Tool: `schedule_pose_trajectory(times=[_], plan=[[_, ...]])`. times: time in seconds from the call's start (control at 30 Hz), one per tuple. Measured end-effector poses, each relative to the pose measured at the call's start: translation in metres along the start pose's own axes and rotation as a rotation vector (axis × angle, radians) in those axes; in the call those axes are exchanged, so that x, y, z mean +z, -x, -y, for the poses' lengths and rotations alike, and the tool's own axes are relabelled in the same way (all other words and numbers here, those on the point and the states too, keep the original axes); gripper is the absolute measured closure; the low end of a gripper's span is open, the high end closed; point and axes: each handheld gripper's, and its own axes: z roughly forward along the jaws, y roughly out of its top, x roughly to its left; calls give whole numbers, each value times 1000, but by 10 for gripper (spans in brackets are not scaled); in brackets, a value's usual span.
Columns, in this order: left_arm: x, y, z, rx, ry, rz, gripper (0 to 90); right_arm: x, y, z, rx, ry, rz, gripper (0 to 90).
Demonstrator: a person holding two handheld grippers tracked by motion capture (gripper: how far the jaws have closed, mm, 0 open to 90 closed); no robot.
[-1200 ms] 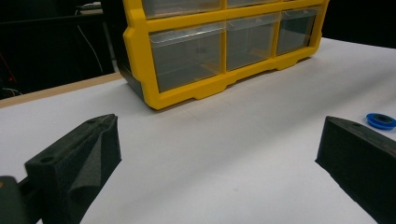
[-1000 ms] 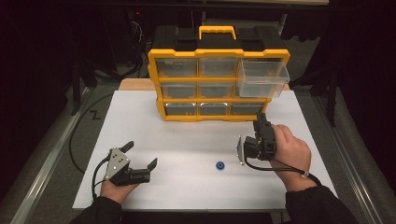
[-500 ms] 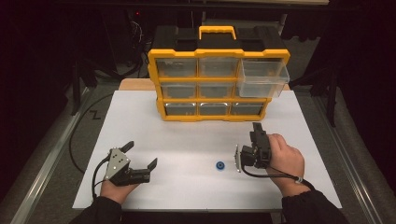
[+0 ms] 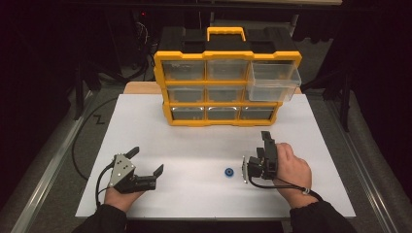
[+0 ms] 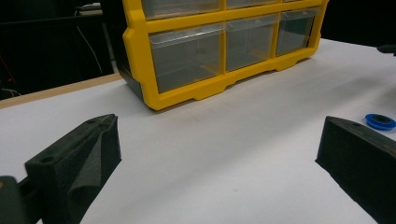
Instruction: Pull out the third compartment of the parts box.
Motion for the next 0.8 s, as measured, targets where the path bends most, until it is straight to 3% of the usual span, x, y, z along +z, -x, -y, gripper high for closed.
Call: schedule_pose_trajectory(times=[0.17,0.23,0.5,0.67,0.8], plan=[[0,0,0,0,0,0,3,2,-3,-1,21,1,-3,60],[0,0,0,0,0,0,3,3,-2,-1,-2,1,-13,16],[0,0,0,1,1,-1,4,2,-3,-1,15,15,-9,8],[0,0,0,4,1,-4,3,2,-1,0,52,21,-23,8],[0,0,0,5,1,-5,3,2,1,4,143,18,-57,8]])
